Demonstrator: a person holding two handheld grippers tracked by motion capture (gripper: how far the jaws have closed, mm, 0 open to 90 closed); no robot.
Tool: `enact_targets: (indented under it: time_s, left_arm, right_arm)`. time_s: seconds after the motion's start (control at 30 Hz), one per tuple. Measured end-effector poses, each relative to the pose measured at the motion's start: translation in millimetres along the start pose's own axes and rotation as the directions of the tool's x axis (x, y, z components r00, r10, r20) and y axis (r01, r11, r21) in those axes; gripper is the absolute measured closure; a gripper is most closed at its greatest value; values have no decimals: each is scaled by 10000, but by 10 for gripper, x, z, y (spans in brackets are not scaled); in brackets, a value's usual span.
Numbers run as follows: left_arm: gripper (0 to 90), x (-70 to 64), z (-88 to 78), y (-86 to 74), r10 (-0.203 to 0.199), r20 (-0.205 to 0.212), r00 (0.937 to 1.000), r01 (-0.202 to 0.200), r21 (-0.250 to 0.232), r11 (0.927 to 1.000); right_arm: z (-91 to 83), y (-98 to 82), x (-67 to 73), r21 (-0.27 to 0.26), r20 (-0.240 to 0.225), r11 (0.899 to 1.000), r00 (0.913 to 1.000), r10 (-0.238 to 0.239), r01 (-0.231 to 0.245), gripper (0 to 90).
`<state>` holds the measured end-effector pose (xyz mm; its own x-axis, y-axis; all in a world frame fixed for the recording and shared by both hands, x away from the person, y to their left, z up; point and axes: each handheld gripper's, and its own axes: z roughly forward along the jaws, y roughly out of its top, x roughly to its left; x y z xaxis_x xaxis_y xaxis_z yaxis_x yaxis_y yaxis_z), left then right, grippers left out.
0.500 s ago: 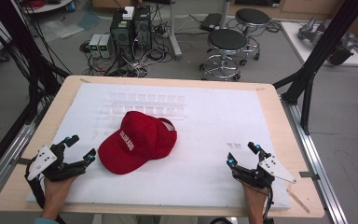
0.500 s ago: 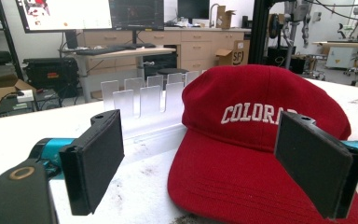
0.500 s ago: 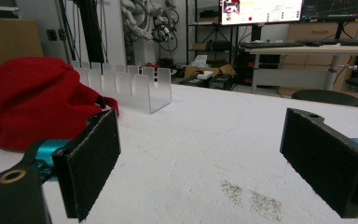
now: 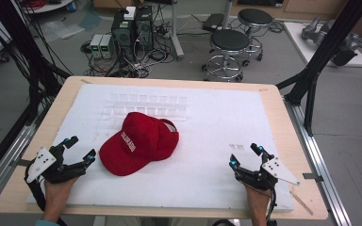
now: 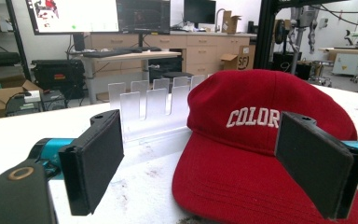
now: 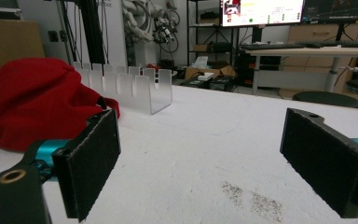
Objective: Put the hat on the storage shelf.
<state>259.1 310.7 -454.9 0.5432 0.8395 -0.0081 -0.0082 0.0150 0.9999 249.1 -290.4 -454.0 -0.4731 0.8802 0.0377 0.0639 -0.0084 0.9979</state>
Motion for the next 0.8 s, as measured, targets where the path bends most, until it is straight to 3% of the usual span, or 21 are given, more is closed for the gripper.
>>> enact_targets:
  time_s: [0.47,0.5,0.63,0.7,0.8]
  left_arm:
    - [155,-14,45,19,102,23,9999,-103,385,9992]
    - [155,-13,53,41,151,103,9998,-157,617,9980]
    - [155,-11,76,107,212,356,9991,-234,632,9977]
    - [155,-3,128,205,215,800,9966,-275,750,9968]
    - [155,-3,172,280,303,1025,9943,-398,922,9949]
  right_arm:
    - [-2,-1,7,-12,-24,10000,10000,33,-33,110]
    - [-2,-1,7,-14,-27,10000,10000,-6,6,110]
    - [-3,-1,6,-12,-36,10000,10000,-32,32,110]
    - [-3,-1,8,-25,-53,10000,10000,-50,50,110]
    - [-3,-2,8,-34,-49,9999,9999,-101,101,110]
